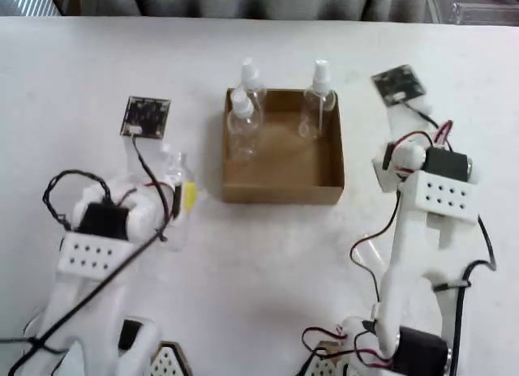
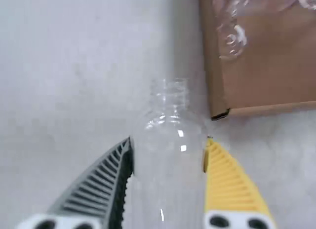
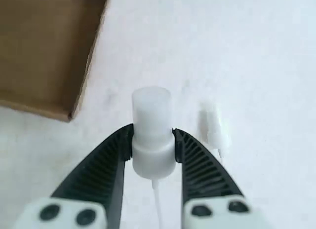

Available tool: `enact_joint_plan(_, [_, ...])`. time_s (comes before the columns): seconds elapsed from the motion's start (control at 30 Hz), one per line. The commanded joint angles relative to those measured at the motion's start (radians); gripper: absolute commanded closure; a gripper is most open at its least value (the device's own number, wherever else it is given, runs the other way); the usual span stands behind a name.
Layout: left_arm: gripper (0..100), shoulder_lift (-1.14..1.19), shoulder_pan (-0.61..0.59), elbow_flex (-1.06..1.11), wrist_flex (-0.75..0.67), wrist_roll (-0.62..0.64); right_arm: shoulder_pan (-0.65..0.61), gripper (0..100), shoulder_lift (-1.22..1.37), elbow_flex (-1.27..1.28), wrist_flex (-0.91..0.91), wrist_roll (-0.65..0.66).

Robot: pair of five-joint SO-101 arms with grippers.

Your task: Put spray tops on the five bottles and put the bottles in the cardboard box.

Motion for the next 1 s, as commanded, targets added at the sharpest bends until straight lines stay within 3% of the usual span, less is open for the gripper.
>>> enact_joint_plan(0.0, [98, -0.145, 0.065, -0.057, -0.008, 0.000, -0.022, 98.1, -0.082, -0.017, -0.059, -0.161])
enact_joint_plan(0.27, [98, -0.332, 0.150, -0.034, -0.081, 0.000, -0.170, 98.2, -0.122, -0.028, -0.300, -0.184])
enact_joint_plan(0.3, [98, -0.357, 0.163, -0.018, -0.087, 0.000, -0.179, 98.3, -0.147, -0.040, -0.294, -0.219])
enact_joint_plan(0.4, [98, -0.467, 0.208, 0.061, -0.140, 0.000, -0.209, 98.4, -0.228, -0.060, -0.298, -0.537])
enact_joint_plan(0.43, [98, -0.509, 0.220, 0.100, -0.173, 0.000, -0.234, 98.4, -0.255, -0.081, -0.291, -0.588])
enact_joint_plan(0.53, [98, -0.628, 0.245, 0.201, -0.238, 0.002, -0.312, 98.4, -0.328, -0.117, -0.289, -0.598])
enact_joint_plan(0.97, [98, -0.894, 0.277, 0.364, -0.236, -0.006, -0.739, 98.4, -0.418, -0.519, -0.292, -0.689])
